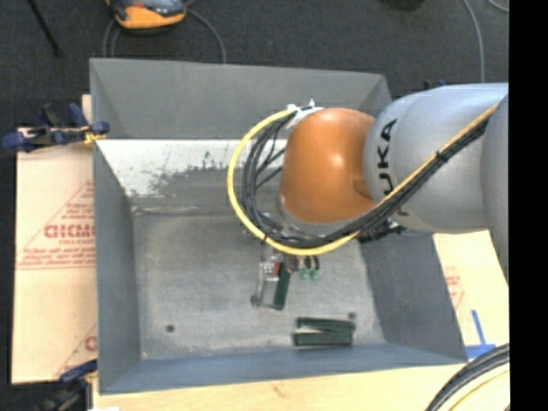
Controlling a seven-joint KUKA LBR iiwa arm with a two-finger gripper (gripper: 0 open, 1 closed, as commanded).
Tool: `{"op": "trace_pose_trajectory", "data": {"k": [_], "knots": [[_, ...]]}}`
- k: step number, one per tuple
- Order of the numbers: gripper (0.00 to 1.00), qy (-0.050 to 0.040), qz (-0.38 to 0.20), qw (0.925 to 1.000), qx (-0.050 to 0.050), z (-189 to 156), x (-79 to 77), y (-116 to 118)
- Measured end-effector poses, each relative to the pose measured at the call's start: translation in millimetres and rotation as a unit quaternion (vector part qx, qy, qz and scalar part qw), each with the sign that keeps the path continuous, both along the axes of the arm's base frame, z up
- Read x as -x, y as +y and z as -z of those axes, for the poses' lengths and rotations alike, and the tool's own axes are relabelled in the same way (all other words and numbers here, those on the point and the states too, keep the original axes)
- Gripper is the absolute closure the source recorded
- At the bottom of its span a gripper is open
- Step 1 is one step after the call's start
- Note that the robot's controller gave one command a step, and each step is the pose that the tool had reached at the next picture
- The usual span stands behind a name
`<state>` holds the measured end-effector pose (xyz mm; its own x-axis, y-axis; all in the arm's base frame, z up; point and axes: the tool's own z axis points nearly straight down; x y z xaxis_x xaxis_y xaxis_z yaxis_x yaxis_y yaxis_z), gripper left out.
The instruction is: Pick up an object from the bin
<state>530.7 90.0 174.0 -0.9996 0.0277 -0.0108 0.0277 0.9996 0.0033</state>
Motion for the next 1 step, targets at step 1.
{"op": "trace_pose_trajectory", "data": {"k": [1], "knots": [[0.0,0.0062,-0.058,0.9983,0.003,28.3,-3.9,-15.1]]}}
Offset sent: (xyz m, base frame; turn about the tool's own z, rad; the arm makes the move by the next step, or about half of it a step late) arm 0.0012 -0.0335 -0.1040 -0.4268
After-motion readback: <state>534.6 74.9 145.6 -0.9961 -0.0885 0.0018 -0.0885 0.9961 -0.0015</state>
